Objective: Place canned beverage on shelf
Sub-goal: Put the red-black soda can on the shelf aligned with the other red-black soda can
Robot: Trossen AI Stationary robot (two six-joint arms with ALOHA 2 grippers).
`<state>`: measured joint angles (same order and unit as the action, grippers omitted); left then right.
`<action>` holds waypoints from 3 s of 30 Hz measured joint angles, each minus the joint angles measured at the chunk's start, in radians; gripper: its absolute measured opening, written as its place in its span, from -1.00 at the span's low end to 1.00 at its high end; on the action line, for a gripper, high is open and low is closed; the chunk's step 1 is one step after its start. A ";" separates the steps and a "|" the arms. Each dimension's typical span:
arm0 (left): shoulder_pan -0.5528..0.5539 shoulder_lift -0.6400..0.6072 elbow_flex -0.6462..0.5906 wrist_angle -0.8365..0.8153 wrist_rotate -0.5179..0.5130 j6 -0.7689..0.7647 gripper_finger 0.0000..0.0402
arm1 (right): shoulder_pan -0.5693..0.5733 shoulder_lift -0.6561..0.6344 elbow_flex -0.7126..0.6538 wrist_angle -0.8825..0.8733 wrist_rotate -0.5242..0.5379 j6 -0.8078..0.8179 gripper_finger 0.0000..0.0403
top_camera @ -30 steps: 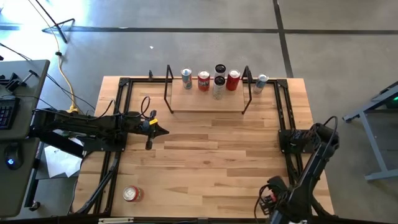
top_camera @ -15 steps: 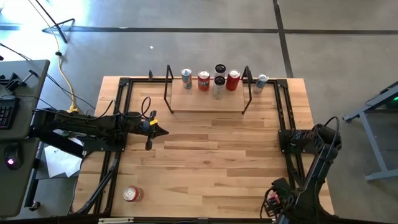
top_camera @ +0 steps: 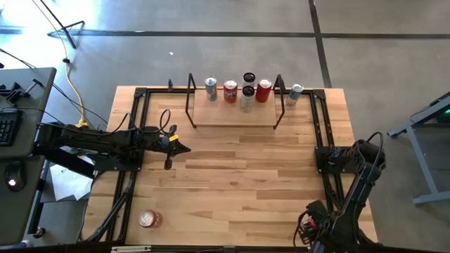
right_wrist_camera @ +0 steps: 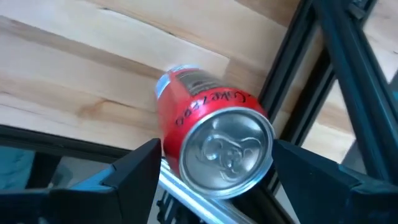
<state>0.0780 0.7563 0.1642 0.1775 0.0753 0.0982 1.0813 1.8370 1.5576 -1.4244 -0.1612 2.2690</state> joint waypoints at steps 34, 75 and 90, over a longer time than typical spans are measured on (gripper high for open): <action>0.000 0.000 0.000 -0.017 0.000 0.000 -1.00 | -0.005 0.002 0.050 -0.076 0.012 -0.042 0.43; 0.000 0.000 0.000 -0.026 0.000 -0.016 -1.00 | -0.096 -0.025 0.127 -0.037 -0.009 -0.252 -0.50; 0.000 0.000 0.000 -0.033 0.000 -0.016 -1.00 | 0.024 0.027 0.019 0.196 -0.158 -0.097 -0.97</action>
<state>0.0776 0.7563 0.1642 0.1444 0.0757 0.0826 1.1056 1.8645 1.5767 -1.2285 -0.3193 2.1722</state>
